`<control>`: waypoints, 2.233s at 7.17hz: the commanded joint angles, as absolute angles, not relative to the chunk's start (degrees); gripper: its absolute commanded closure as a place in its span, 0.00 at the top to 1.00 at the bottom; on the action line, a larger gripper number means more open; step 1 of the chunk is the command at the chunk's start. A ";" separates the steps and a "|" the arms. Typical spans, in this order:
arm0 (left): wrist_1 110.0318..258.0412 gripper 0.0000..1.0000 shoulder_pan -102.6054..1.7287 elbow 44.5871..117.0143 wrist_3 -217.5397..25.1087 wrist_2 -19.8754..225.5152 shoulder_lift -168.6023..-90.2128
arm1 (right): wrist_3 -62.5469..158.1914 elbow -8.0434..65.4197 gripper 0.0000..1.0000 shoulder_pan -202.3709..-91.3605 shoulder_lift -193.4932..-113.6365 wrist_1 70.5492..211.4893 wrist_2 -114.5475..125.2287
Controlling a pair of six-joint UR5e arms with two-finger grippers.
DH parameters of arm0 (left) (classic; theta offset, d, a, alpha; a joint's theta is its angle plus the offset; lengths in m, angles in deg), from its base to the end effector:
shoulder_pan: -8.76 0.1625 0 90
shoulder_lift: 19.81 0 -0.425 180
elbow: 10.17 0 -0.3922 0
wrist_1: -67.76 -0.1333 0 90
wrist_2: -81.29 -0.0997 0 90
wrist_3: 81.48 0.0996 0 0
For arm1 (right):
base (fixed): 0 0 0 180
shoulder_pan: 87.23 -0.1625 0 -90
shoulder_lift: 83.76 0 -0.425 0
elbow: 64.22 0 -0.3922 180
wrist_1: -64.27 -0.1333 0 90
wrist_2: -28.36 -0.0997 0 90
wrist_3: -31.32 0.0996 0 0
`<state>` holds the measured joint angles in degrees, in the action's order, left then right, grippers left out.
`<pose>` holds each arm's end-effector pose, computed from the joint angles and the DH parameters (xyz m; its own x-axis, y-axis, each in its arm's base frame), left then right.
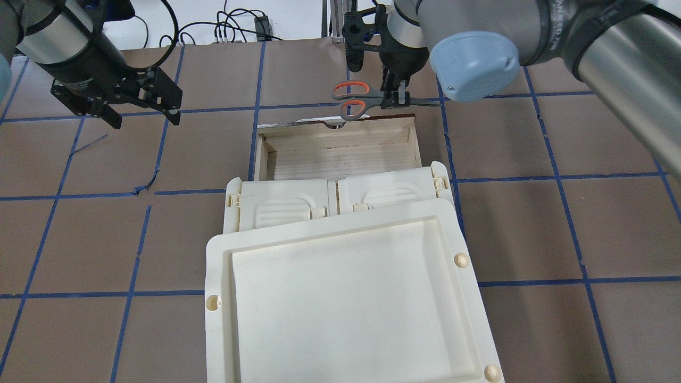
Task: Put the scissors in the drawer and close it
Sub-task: 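Carry the scissors with the right gripper over the open drawer, then lower scissors into drawer, open right gripper while left arm approaches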
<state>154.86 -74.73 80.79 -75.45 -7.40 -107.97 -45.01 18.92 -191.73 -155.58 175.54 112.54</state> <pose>-0.0798 -0.4968 0.5005 -0.9999 -0.0071 0.0158 -0.0081 0.9977 -0.0680 0.2972 -0.5764 0.4089 0.0130 -0.9894 0.1443 -0.9899 -0.0332 -0.1379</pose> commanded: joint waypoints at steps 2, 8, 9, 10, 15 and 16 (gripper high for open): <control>154.86 1.00 -74.65 80.80 -75.42 -7.39 -107.97 | -36.45 18.49 0.00 -197.97 -151.88 177.56 113.18; 154.86 1.00 -74.83 81.50 -75.42 -8.36 -107.62 | -33.37 22.44 0.00 -201.14 -151.87 177.22 116.52; 154.86 1.00 -75.09 81.68 -74.20 -11.06 -107.70 | -33.54 22.79 0.00 -201.23 -151.87 176.95 116.52; 154.86 1.00 -74.83 81.68 -73.41 -11.70 -107.70 | -33.98 22.88 0.00 -201.23 -151.79 177.21 116.43; 152.79 1.00 -70.70 71.57 -73.14 1.90 -120.15 | -33.98 23.94 0.05 -201.23 -151.26 177.39 116.25; 148.92 1.00 -70.78 71.66 -73.05 2.18 -124.27 | -33.89 24.02 0.07 -201.23 -151.17 177.39 116.17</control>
